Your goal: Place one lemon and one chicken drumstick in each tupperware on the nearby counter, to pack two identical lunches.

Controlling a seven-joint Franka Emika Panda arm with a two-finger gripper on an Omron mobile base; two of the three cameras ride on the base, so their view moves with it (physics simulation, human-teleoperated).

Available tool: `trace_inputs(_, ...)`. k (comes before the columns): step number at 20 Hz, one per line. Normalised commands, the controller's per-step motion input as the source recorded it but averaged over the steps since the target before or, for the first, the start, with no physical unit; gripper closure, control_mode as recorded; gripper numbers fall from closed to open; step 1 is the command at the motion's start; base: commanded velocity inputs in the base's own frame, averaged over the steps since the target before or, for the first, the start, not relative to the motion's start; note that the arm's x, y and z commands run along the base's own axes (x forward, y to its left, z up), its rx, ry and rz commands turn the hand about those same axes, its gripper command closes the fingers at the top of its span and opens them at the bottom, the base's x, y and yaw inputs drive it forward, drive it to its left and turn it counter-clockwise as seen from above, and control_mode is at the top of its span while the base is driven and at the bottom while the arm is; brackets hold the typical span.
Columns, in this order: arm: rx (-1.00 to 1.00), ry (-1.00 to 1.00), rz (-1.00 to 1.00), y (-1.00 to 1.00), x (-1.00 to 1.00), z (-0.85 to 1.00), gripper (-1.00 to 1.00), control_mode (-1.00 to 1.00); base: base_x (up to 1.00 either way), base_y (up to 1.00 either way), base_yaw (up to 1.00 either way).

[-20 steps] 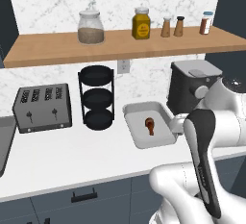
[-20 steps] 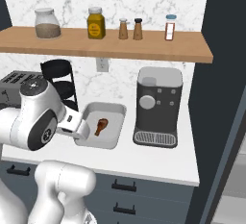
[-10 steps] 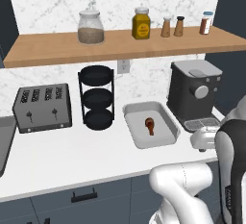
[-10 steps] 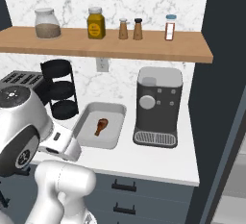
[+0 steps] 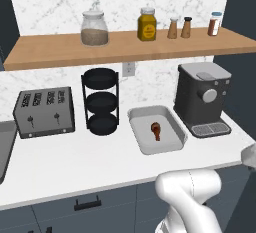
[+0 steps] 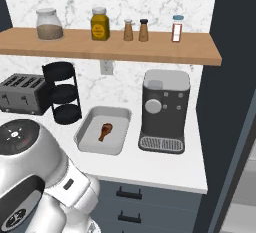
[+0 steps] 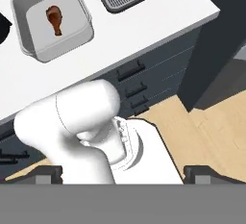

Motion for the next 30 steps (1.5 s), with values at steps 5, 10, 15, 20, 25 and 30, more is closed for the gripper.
trace_inputs(5,0.00,0.09,-0.14,0.61,0.84,0.01,-1.00,-1.00,0.00,0.00,0.00)
trace_inputs(10,0.00,0.03,0.00,0.20,0.75,-0.18,-1.00,-1.00,0.00,0.00,0.00)
trace_inputs(15,0.00,0.00,0.00,0.00,-0.04,-0.03,-1.00,1.00,-0.77,0.00,0.00)
trace_inputs(20,0.00,0.00,0.00,0.00,0.00,0.00,-1.00,1.00,-1.00,-0.16,-0.07)
trace_inputs(25,0.00,0.00,0.00,0.00,0.00,0.00,-1.00,1.00,-0.58,-0.63,-0.34)
trace_inputs(30,0.00,0.00,0.00,0.00,0.00,0.00,-1.00,1.00,0.00,-0.97,-0.51)
